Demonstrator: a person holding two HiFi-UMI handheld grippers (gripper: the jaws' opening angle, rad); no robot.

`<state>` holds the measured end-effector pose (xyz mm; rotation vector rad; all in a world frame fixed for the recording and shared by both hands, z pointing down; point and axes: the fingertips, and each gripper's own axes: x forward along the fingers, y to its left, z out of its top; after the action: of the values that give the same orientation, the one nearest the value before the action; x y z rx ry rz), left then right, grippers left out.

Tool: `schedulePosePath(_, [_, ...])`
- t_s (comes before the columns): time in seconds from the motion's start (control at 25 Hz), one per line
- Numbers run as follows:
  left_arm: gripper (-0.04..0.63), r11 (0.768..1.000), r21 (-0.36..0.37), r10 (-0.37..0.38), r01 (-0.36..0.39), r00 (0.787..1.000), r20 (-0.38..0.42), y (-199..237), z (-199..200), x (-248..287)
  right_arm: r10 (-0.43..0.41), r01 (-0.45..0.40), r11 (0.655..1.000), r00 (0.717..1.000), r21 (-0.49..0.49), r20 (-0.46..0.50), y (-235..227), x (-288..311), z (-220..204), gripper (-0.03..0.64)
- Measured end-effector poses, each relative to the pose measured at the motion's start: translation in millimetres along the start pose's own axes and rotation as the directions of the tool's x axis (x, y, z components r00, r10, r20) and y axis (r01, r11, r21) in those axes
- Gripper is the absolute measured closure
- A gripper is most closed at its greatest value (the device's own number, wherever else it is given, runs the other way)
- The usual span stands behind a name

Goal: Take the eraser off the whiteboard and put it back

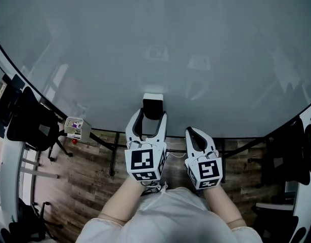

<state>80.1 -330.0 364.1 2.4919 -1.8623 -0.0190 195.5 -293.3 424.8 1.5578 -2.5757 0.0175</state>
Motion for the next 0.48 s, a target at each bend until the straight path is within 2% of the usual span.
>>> schedulePosePath(0.24, [0.323,1.000,0.018,0.023,-0.023,1.000,-0.006,-0.8,5.4,15.7,-0.001,0.001,1.000,1.000,0.007,-0.004,-14.1,4.8,-1.1,0.589])
schedulePosePath(0.48, [0.324,0.995,0.055,0.084,-0.083,0.996,-0.018,4.6,6.9,18.9,0.001,-0.001,1.000,1.000,0.003,-0.012,-15.7,10.3,-2.1,0.589])
